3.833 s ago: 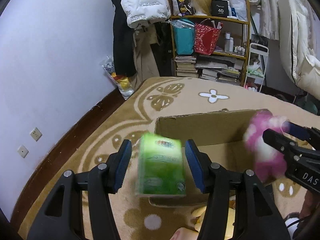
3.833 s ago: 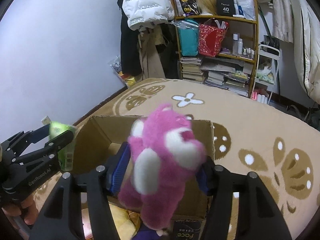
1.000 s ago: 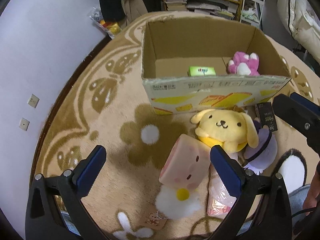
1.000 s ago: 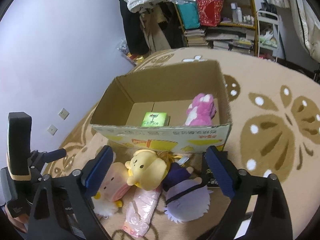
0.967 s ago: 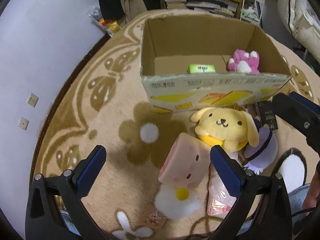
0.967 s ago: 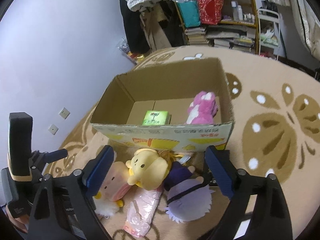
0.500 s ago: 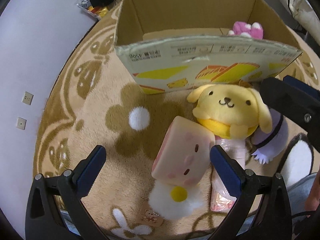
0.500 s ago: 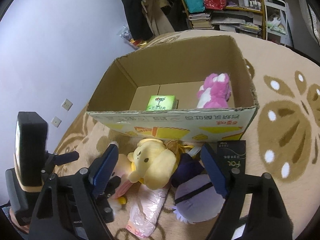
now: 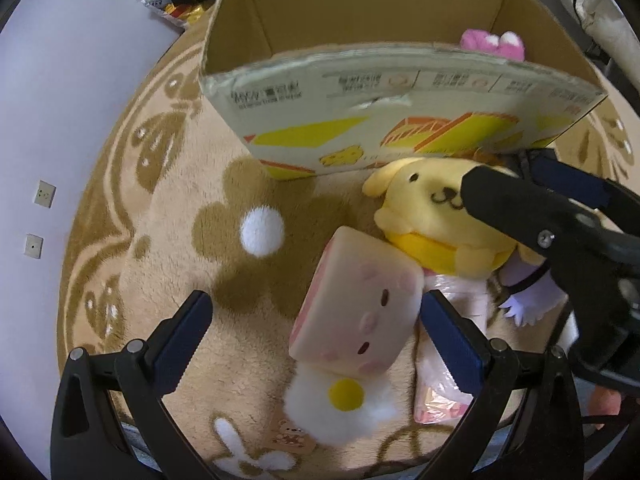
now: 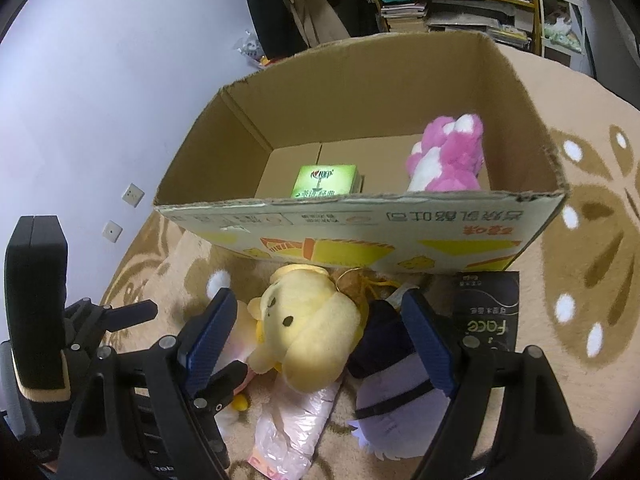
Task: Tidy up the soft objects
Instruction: 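Move both grippers back down toward the remaining plush toys, then grasp pink-white cushion plush with left gripper while right gripper grasps yellow dog plush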
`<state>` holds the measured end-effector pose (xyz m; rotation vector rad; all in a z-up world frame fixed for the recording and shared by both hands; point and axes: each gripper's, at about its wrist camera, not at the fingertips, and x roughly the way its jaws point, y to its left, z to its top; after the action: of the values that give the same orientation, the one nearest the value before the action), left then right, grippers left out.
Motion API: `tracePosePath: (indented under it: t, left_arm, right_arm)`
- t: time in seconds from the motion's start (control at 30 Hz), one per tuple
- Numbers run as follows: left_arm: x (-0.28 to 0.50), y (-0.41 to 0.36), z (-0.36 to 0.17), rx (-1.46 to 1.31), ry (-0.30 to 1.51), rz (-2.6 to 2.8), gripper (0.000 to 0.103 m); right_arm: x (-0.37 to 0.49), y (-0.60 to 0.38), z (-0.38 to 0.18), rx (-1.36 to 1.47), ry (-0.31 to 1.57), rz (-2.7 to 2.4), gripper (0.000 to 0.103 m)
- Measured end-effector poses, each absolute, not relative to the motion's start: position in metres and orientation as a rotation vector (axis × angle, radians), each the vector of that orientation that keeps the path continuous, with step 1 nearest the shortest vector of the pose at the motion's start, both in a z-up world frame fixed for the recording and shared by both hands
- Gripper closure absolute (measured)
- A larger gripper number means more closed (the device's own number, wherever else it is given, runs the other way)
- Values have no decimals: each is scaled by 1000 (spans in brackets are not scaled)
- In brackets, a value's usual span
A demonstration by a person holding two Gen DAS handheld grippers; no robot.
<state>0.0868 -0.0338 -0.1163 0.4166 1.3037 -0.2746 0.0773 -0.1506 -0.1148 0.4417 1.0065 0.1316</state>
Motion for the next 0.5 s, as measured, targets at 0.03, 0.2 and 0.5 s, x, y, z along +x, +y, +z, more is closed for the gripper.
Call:
tracePosePath:
  t: [0.03, 0.2, 0.5]
  left_arm:
    - [88, -33, -118, 417, 1313, -268, 0]
    - [93, -32, -123, 424, 1322, -258, 0]
    - [94, -34, -130, 460, 1324, -270, 3]
  right_arm:
    - [78, -151, -116, 443, 1010, 133, 15]
    - [82, -148, -122, 445, 1028, 144, 15]
    - [87, -137, -131, 435, 1063, 175, 15]
